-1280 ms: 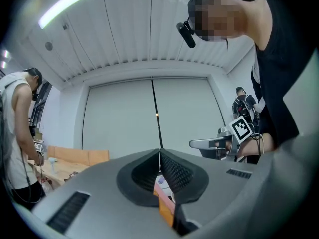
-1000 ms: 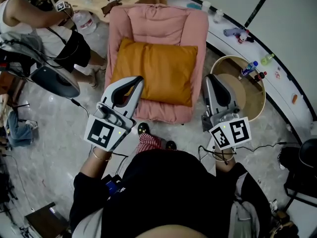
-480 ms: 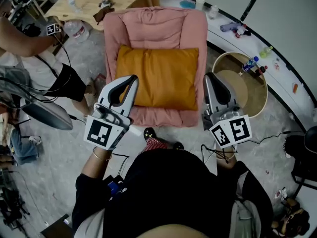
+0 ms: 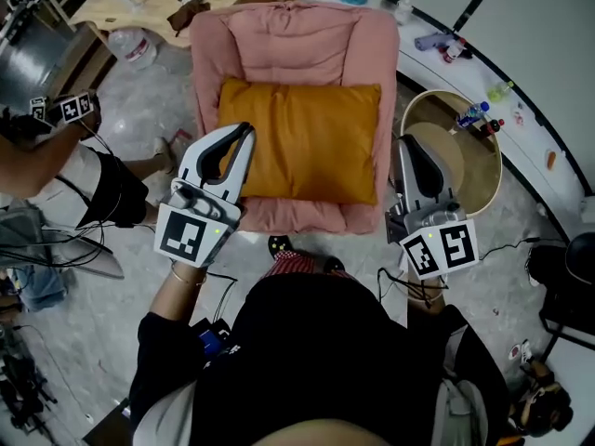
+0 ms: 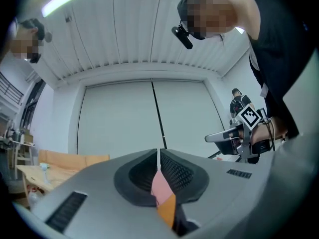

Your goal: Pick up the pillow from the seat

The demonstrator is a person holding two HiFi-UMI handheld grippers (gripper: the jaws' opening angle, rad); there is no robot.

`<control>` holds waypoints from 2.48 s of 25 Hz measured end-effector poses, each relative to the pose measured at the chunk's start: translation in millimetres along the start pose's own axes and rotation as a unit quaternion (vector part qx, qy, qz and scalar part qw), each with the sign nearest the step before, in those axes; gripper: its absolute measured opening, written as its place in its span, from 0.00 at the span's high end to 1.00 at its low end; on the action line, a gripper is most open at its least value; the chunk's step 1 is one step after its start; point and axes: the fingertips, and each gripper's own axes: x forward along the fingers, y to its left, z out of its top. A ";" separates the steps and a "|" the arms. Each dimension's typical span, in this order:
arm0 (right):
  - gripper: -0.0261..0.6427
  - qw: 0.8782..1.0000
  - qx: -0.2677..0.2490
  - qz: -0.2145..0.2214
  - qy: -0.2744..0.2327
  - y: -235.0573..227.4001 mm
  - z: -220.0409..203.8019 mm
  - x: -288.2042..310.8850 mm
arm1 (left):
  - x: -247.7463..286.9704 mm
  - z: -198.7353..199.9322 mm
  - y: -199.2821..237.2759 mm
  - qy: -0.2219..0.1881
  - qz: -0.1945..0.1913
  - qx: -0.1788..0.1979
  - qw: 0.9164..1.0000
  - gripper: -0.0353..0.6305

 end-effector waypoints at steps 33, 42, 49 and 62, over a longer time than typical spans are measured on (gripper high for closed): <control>0.93 0.995 -0.025 -0.085 0.045 19.9 -14.7 35.6 | 12.1 -128.5 117.2 0.077 0.015 -0.006 0.997 0.92; 0.93 0.992 -0.025 -0.109 0.052 27.3 -16.9 35.0 | 1.7 -183.1 134.8 0.127 0.007 -0.045 0.991 0.79; 0.93 0.989 -0.023 -0.134 0.053 28.2 -15.7 31.0 | -2.6 -215.1 135.2 0.156 -0.010 -0.062 0.986 0.72; 0.93 0.983 -0.028 -0.167 0.066 24.4 -19.3 17.7 | -8.1 -283.9 133.7 0.235 -0.001 -0.093 0.968 0.66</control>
